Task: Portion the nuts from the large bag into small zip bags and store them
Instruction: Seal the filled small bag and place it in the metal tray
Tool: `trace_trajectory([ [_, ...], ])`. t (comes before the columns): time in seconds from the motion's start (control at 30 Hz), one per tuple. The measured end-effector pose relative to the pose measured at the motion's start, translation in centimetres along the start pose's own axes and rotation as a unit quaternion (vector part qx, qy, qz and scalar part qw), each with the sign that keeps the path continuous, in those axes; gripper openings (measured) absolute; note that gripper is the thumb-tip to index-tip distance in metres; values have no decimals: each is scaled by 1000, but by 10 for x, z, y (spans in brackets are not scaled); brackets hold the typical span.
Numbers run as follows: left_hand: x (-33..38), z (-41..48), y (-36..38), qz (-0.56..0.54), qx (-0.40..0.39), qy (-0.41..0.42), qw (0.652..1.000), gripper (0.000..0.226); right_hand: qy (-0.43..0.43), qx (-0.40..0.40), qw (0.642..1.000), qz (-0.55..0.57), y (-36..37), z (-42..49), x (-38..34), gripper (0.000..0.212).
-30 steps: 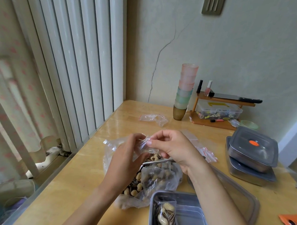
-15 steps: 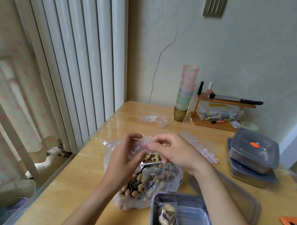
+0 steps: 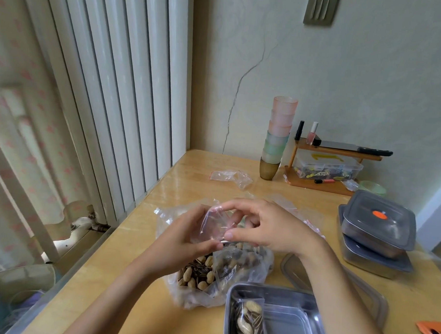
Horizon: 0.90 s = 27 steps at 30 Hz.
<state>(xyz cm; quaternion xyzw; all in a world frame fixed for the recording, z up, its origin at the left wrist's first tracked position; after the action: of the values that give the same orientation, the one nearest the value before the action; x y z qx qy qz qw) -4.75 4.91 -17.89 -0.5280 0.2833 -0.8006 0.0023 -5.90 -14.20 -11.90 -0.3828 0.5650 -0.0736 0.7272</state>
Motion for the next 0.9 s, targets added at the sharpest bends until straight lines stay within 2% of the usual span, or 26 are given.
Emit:
trace_trajectory([
  [0.17,-17,-4,-13,66,-40,-36,996,40,5,3,1000,15,-8,-5,-4,35],
  [0.27,-11,-5,-14,62,-49,-22,997,78,37,-18,999,-12,-4,-6,-4,47],
  [0.33,-2,-2,-11,71,-43,-1,997,90,58,-44,997,-32,2,-5,-7,59],
  [0.43,9,3,-4,81,-22,16,996,63,57,-81,994,-42,13,-5,-14,66],
  [0.53,10,4,-3,106,20,10,994,35,57,-93,994,-30,9,-9,-16,63],
  [0.57,8,3,-4,117,29,-1,993,33,55,-79,995,-26,4,-10,-16,57],
  [0.63,0,0,-7,134,35,-28,990,35,63,0,995,-80,-15,-11,-6,38],
  [0.7,-5,-4,-8,142,36,-44,988,36,143,60,968,-196,-36,-16,14,28],
  [0.73,-6,-5,-9,146,39,-47,987,36,208,52,944,-249,-43,-21,26,29],
  [0.8,-7,-6,-11,159,57,-46,985,34,322,-12,901,-289,-46,-29,46,35],
  [0.83,-8,-6,-12,166,69,-43,983,33,346,-41,889,-296,-44,-31,51,37],
  [0.9,-7,-5,-14,194,96,-28,976,33,350,-52,887,-297,-44,-32,56,36],
])
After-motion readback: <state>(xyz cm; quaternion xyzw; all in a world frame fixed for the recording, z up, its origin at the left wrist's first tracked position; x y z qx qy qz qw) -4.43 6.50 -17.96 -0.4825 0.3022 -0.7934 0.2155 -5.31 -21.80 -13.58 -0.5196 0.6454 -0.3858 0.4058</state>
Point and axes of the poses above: each hand's wrist, its own z-axis towards the middle knuckle, its own y-axis out of the palm, x = y × z, the point moved 4 cm from there along z, towards the middle knuckle
